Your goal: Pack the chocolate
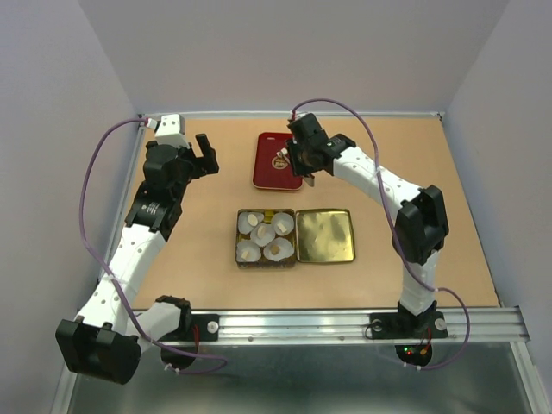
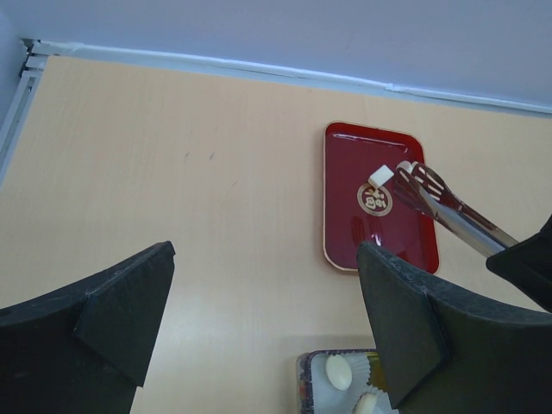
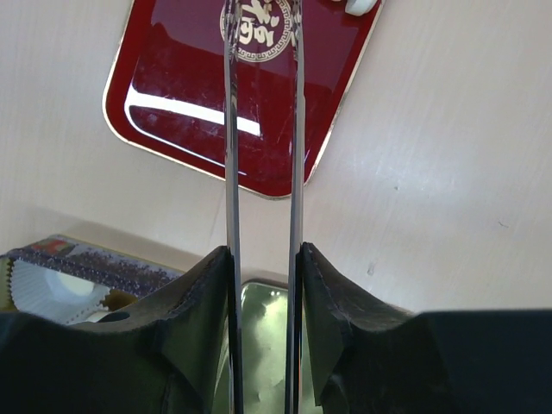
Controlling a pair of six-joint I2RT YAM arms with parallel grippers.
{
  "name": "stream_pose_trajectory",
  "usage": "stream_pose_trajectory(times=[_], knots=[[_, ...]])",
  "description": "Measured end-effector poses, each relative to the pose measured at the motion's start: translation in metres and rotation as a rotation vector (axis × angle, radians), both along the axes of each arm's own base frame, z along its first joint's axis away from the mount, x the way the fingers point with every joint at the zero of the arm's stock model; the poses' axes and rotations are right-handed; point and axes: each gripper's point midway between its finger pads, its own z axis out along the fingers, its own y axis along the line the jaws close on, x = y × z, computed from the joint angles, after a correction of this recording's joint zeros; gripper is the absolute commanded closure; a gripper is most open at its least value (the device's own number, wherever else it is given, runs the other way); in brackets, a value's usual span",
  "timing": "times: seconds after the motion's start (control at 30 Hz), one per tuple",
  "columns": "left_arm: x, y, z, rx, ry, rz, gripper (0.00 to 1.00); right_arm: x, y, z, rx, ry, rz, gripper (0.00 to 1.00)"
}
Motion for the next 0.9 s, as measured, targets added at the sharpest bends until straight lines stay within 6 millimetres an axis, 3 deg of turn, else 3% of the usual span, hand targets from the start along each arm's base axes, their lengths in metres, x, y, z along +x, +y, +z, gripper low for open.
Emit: stream_pose_trajectory(times=[0.67,0.9], knots=[[0.0,0.001,0.001,0.001,-0.002,0.007,0.01,0.03,0.004,-0.038,0.041,0.056,-0.095,0.54],[0.0,0.001,0.0,0.001,-0.002,0.007,0.01,0.031,0.012,-0.048,0.062,0.084,-0.082,0.53]])
